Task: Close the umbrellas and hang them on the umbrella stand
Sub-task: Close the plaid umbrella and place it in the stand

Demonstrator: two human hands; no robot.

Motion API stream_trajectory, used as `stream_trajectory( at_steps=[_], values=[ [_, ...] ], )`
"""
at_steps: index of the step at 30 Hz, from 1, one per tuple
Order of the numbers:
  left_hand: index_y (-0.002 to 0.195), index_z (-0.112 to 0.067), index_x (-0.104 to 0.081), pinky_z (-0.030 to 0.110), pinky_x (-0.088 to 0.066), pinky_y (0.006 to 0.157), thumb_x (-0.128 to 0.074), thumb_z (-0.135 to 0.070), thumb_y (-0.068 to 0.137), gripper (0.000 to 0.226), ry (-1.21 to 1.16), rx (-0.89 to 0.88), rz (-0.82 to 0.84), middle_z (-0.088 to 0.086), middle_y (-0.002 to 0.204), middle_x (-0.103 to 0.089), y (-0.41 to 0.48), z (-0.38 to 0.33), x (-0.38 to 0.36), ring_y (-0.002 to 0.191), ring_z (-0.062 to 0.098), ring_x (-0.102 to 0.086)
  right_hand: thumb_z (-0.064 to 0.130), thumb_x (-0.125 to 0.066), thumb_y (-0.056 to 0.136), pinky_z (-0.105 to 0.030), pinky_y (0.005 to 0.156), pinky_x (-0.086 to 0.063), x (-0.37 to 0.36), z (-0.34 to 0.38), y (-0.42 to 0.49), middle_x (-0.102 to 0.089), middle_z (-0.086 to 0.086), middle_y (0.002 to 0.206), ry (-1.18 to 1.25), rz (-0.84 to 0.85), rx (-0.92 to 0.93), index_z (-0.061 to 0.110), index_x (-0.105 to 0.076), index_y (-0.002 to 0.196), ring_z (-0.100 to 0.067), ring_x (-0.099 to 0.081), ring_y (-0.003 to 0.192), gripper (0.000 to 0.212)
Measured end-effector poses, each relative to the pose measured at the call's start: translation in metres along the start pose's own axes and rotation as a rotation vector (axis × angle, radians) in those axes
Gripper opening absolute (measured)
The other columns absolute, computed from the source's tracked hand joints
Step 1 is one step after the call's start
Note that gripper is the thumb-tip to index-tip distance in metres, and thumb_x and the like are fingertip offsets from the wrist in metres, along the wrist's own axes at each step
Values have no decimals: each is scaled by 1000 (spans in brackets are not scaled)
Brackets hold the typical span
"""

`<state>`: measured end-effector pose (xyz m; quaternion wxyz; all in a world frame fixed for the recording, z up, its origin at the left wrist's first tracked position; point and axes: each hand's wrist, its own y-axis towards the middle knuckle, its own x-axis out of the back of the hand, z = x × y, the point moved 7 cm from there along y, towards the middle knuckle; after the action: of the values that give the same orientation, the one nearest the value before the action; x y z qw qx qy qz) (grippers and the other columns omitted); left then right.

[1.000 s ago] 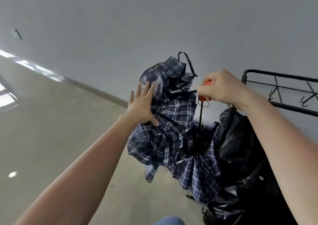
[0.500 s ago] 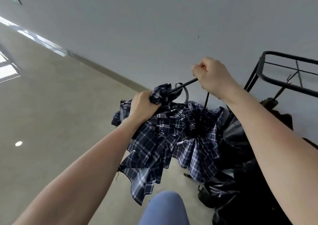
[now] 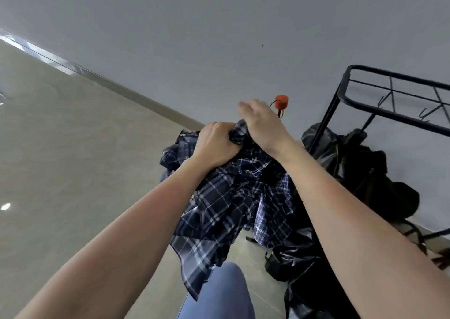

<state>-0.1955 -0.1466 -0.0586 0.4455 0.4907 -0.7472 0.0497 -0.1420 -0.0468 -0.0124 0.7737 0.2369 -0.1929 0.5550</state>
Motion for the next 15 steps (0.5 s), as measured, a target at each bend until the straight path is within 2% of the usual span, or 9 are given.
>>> stream_trajectory(
  at_steps=[2,3,5,6,8,10,13,15],
  values=[
    [51,-21,-36,27,-26,46,-63,-26,73,35,-19,17,3,-4,46,-43,1,-1,0,47,26,-41,39,-38,105,-29,87,-43,2,-4,-3,-61,-11,124,41,-24,-2,4,-58,120,-20,-56,108,43],
    [51,-20,-36,27,-26,46,-65,-25,73,36,-26,28,3,-5,47,-43,2,3,-1,47,25,-41,39,-38,105,-35,91,-44,9,-8,-3,-62,-18,123,43,-37,-15,-2,-58,119,-27,-57,109,48],
    [54,-19,-42,28,-29,48,-70,-20,75,35,-31,50,-6,-2,49,-46,2,7,0,50,28,-44,39,-37,104,-47,95,-45,20,-13,-1,-63,-23,118,30,-60,-33,-5,-59,115,-37,-57,108,51],
    [55,-18,-44,28,-29,49,-70,-19,75,33,-40,55,-11,-1,50,-47,2,5,-1,50,28,-45,39,-35,104,-49,95,-45,21,-15,0,-63,-20,114,39,-68,-33,-2,-60,114,-36,-57,107,49],
    [52,-22,-41,28,-28,48,-69,-21,73,35,-88,43,-10,-4,48,-46,3,-4,-4,46,22,-43,36,-32,105,-42,93,-45,16,-16,-2,-62,-9,108,68,-56,-27,4,-61,112,-28,-56,105,44],
    [51,-25,-39,26,-28,48,-70,-17,73,39,-139,61,21,-7,48,-45,2,-6,-11,45,18,-42,35,-31,106,-31,86,-45,11,-23,-2,-60,-7,105,166,-16,-66,3,-60,115,-22,-55,101,45],
    [51,-23,-41,26,-32,50,-73,-8,73,42,-250,157,109,-8,47,-45,2,3,-25,45,14,-43,50,-35,103,-33,78,-39,22,-32,-6,-55,-25,94,188,5,-100,-14,-56,116,-24,-52,87,68],
    [53,-18,-46,26,-36,50,-75,-6,74,38,-318,223,173,-6,50,-47,4,7,-31,46,10,-45,56,-48,98,-26,75,-41,39,-38,-8,-66,-20,94,162,-41,-58,-6,-66,107,-25,-61,86,65]
  ],
)
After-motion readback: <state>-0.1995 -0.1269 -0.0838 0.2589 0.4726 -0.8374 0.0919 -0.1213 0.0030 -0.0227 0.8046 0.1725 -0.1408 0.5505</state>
